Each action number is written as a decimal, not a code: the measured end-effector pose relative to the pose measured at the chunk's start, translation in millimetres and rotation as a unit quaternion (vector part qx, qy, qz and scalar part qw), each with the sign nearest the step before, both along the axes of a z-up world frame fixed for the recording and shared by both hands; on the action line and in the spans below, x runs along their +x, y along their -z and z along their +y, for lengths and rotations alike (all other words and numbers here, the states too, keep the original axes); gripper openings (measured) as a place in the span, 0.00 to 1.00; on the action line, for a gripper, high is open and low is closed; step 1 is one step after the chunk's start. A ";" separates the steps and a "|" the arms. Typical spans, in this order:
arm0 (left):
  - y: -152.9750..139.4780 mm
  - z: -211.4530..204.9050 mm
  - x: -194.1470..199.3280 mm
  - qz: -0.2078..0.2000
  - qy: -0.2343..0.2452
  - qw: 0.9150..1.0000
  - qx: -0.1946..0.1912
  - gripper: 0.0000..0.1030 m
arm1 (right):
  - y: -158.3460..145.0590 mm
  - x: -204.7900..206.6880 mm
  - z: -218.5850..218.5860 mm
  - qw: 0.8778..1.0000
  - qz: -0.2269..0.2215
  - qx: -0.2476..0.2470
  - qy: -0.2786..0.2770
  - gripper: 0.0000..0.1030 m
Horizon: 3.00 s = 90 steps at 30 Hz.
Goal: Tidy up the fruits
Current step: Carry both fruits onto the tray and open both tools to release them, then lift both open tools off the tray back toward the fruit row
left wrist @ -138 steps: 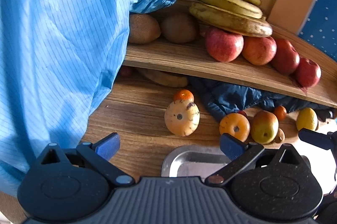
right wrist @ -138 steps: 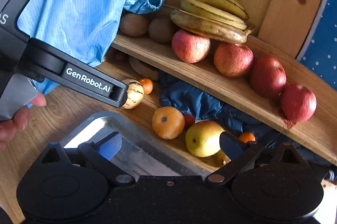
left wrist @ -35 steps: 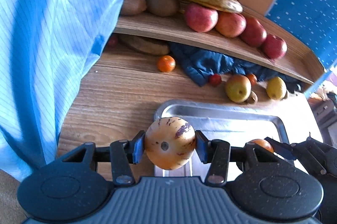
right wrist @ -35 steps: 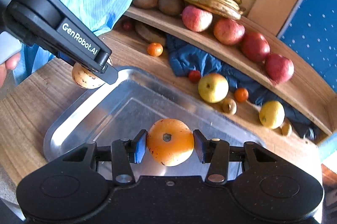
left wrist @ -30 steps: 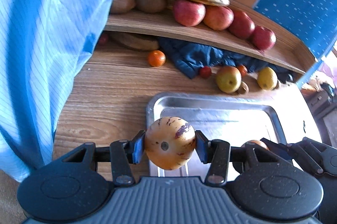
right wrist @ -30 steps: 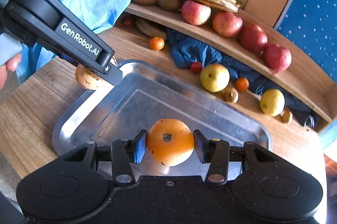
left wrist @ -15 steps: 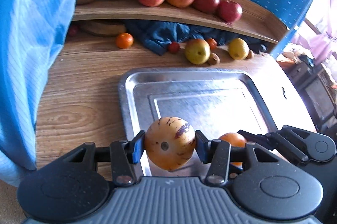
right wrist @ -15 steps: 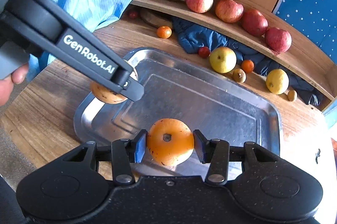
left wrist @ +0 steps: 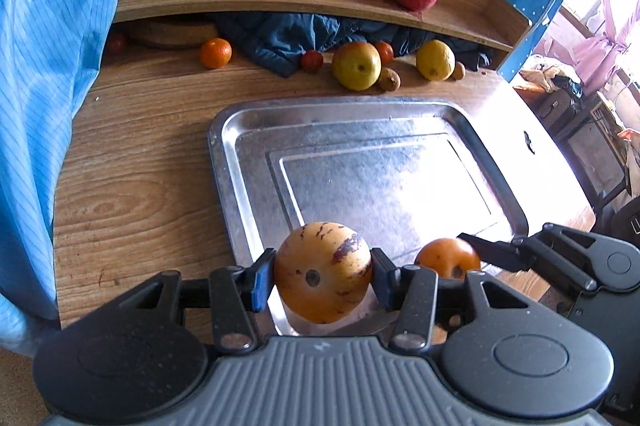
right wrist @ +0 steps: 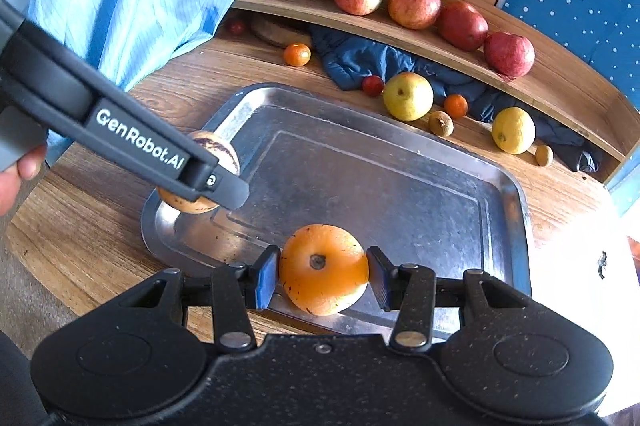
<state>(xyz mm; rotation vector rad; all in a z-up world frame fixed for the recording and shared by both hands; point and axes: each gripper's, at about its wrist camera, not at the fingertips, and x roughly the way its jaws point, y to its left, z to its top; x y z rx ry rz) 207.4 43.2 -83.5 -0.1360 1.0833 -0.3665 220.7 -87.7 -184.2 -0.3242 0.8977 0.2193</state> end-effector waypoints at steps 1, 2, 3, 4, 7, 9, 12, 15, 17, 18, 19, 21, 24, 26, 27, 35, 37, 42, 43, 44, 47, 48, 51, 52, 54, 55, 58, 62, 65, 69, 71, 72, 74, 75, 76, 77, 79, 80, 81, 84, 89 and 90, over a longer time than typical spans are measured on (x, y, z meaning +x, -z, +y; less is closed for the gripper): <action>0.8 0.2 -0.6 0.001 0.001 1.000 0.001 0.52 | 0.0 -0.3 0.0 1.000 -0.001 0.000 0.001 0.47; 1.3 0.3 -1.1 0.003 0.002 1.000 0.001 0.52 | 0.1 -0.3 -0.1 1.000 -0.001 0.001 0.003 0.47; 1.8 0.5 -1.3 0.003 0.003 1.000 0.002 0.52 | 0.2 -0.5 -0.1 1.000 -0.001 0.001 0.004 0.47; 2.1 0.5 -1.2 0.004 0.004 1.000 0.003 0.52 | 0.2 -0.5 -0.3 1.000 -0.001 0.002 0.006 0.47; 2.7 -0.3 0.0 0.006 0.009 1.000 0.005 0.52 | 0.6 0.1 -0.6 1.000 0.000 0.005 0.010 0.47; 3.4 -0.9 1.0 0.008 0.013 1.000 0.008 0.52 | 0.9 1.0 -0.1 1.000 0.001 0.005 0.011 0.47; 3.8 -2.0 2.5 0.010 0.017 1.000 0.009 0.52 | 1.6 2.3 0.5 1.000 0.002 0.003 0.010 0.48; 4.6 -2.6 4.0 0.014 0.021 1.000 0.010 0.52 | 2.5 4.1 0.4 1.000 0.004 0.002 0.013 0.47; 5.2 -2.8 4.4 0.016 0.024 1.000 0.010 0.52 | 2.4 4.6 -0.9 1.000 0.003 0.004 0.015 0.47; 5.2 -2.9 4.7 0.017 0.026 0.999 0.010 0.52 | 2.5 5.1 -1.1 1.000 0.005 0.006 0.016 0.47; 5.3 -2.9 4.9 0.017 0.027 0.999 0.010 0.52 | 2.7 5.4 -1.3 1.000 0.006 0.006 0.016 0.47; 4.8 -2.8 5.3 0.016 0.026 0.999 0.010 0.52 | 3.0 4.9 -1.1 1.000 0.006 0.004 0.014 0.48; 2.0 -2.7 6.3 0.013 0.025 1.000 0.011 0.51 | 0.0 2.7 -2.8 1.000 0.004 0.003 0.004 0.52; -1.1 -2.1 7.1 0.010 0.025 1.000 0.010 0.51 | -4.0 -0.2 -6.8 1.000 0.000 0.004 0.000 0.56; -2.7 -1.4 7.3 0.009 0.025 1.000 0.008 0.51 | -6.8 -1.4 -10.3 1.000 -0.001 0.006 0.001 0.59; -16.6 4.9 -0.8 -0.009 0.026 0.999 0.016 0.71 | -29.6 -13.3 -44.8 0.999 -0.007 0.016 0.041 0.80; -20.4 6.3 -5.0 -0.017 0.030 0.999 0.026 0.80 | -34.1 -16.6 -53.3 0.998 -0.007 0.016 0.054 0.86; -27.5 7.8 -16.4 -0.030 0.053 0.997 0.053 0.97 | -43.0 -24.2 -74.8 0.997 -0.002 0.009 0.080 0.99; -28.5 7.0 -19.3 -0.032 0.063 0.996 0.059 0.97 | -44.5 -26.0 -78.3 0.997 -0.001 0.004 0.083 0.99; -30.1 6.1 -22.5 -0.035 0.073 0.995 0.063 0.97 | -46.0 -28.1 -81.9 0.996 -0.001 0.000 0.086 0.99; -35.0 4.1 -32.6 -0.045 0.107 0.991 0.071 1.00 | -48.5 -33.4 -91.3 0.995 0.009 -0.007 0.096 0.99; -35.3 2.8 -35.6 -0.049 0.118 0.989 0.076 1.00 | -48.9 -35.9 -94.0 0.995 0.012 -0.009 0.101 0.99; -32.6 -0.9 -42.1 -0.048 0.145 0.984 0.092 1.00 | -48.3 -42.2 -98.8 0.993 0.023 -0.013 0.115 0.99; -31.4 -1.0 -43.9 -0.047 0.151 0.983 0.096 1.00 | -47.9 -43.6 -98.9 0.993 0.027 -0.014 0.118 0.99; -29.3 -1.3 -45.6 -0.040 0.158 0.982 0.099 1.00 | -44.9 -45.6 -98.3 0.991 0.041 -0.020 0.126 0.99; -28.3 -1.4 -45.8 -0.036 0.160 0.981 0.099 1.00 | -42.6 -45.9 -97.6 0.990 0.049 -0.024 0.129 0.99; -25.5 -3.4 -44.7 -0.025 0.167 0.980 0.109 1.00 | -35.7 -45.5 -95.0 0.989 0.066 -0.025 0.132 0.99; -25.9 -3.5 -41.7 -0.021 0.165 0.979 0.115 1.00 | -32.7 -38.1 -95.3 0.989 0.071 -0.026 0.127 0.99; -28.0 -2.3 -36.4 -0.017 0.155 0.981 0.111 1.00 | -35.1 -29.4 -99.4 0.990 0.070 -0.024 0.123 0.99; -35.6 -3.1 -29.3 -0.021 0.141 0.984 0.110 1.00 | -42.3 -16.0 -107.0 0.991 0.059 -0.019 0.116 0.99; -38.3 -6.0 -23.7 -0.024 0.134 0.985 0.104 1.00 | -45.3 -8.0 -110.9 0.992 0.053 -0.015 0.111 0.99; -39.4 -7.7 -20.6 -0.024 0.129 0.986 0.101 1.00 | -46.6 -3.3 -112.9 0.993 0.051 -0.013 0.107 0.99; -40.6 -13.3 -13.2 -0.024 0.119 0.988 0.096 1.00 | -48.3 4.8 -115.7 0.994 0.047 -0.011 0.099 0.99; -41.4 -15.7 -9.9 -0.026 0.114 0.989 0.094 1.00 | -48.9 8.6 -116.8 0.995 0.046 -0.010 0.093 0.99; -42.3 -18.8 -6.6 -0.030 0.110 0.989 0.093 1.00 | -49.3 12.2 -118.1 0.995 0.045 -0.010 0.087 0.99; -42.9 -21.9 -2.7 -0.033 0.105 0.990 0.092 1.00 | -49.7 16.1 -119.1 0.996 0.044 -0.010 0.080 0.99; -43.8 -29.0 5.1 -0.038 0.095 0.991 0.090 1.00 | -49.3 23.1 -120.6 0.997 0.043 -0.009 0.068 0.99; -44.2 -32.4 8.5 -0.040 0.090 0.991 0.089 1.00 | -48.7 27.1 -121.4 0.997 0.043 -0.009 0.062 0.99; -44.6 -36.1 12.5 -0.044 0.085 0.991 0.090 1.00 | -48.3 30.6 -122.3 0.997 0.042 -0.008 0.057 0.99; -43.6 -47.7 24.4 -0.049 0.068 0.992 0.091 1.00 | -45.7 41.6 -125.8 0.998 0.043 -0.004 0.042 0.99; -35.4 -61.9 46.9 -0.037 0.032 0.996 0.080 1.00 | -38.0 63.1 -133.2 0.998 0.048 -0.001 0.036 0.99; -31.6 -63.1 51.6 -0.029 0.020 0.996 0.077 1.00 | -36.8 67.5 -134.8 0.998 0.048 0.000 0.037 0.99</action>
